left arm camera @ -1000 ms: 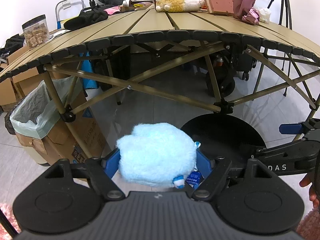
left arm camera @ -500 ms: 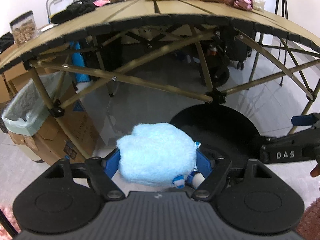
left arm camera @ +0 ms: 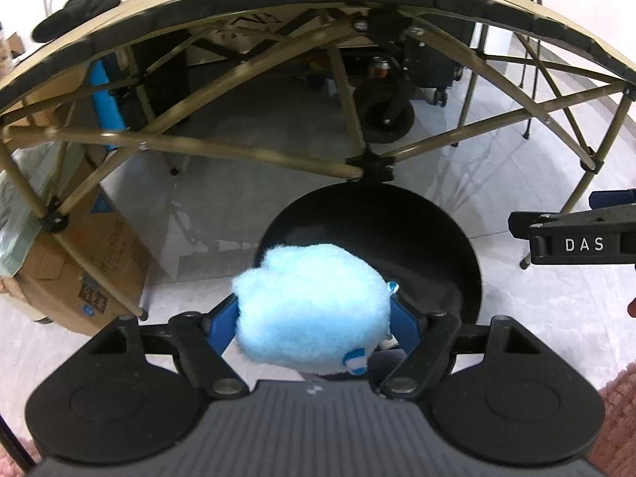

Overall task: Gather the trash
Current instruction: 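Lower the left gripper into the bin and open it to drop the plush toy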

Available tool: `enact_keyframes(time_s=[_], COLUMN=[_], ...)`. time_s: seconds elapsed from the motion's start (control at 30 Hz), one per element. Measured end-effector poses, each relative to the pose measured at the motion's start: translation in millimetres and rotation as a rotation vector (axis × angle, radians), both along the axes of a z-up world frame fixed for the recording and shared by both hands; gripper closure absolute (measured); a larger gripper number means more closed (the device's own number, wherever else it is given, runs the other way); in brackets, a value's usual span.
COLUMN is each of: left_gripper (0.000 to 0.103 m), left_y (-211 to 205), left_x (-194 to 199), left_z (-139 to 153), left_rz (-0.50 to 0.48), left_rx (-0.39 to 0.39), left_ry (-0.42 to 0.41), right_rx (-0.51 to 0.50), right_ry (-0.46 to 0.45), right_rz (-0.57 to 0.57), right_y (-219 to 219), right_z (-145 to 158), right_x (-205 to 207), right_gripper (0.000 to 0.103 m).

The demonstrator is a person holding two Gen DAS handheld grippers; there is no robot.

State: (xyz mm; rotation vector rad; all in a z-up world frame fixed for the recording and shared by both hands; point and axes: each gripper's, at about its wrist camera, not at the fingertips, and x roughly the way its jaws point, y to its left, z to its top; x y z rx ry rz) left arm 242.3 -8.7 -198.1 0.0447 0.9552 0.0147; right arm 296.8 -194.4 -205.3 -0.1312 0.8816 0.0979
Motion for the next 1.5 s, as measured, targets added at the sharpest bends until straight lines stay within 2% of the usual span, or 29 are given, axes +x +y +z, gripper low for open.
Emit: enact_keyframes(time_s=[0.5,1.0,1.1,1.2,1.23,1.27,1.5], left_gripper=[0.025,0.025,0.022,0.014,0.004,0.000,0.000], left_y=[-35,-31,-28,-25,-24,-23,-24], left_x=[43,63,64,64,64,64,65], left_z=[-17,-25,-26,-25,-25,-24,-27], left_rz=[-0.066,-0.042,-0.026,-0.008,-0.003,0.004,0.014], left_rx=[-0.021,-0.043,-0.037,-0.034,-0.037,-0.040,-0.032], left_ry=[0.083,0.119,0.126,0.133,0.137,0.141,0.156], right_rx=[0.004,0.043,0.092,0.098,0.098,0.100,0.111], right_ry=[-0.002,0.035,0.052,0.056,0.054,0.054,0.056], right_rz=[-0.105,-0.134,-0.145,-0.152,-0.153,-0.154,-0.156], right_y=[-24,-26,-29,-28,-28,-28,-30], right_z=[2,-10,-12,-13,-13,-13,-13], right_x=[7,14,15,15,15,14,14], right_gripper=[0.000,0.000,0.000,0.000,0.000,0.000,0.000])
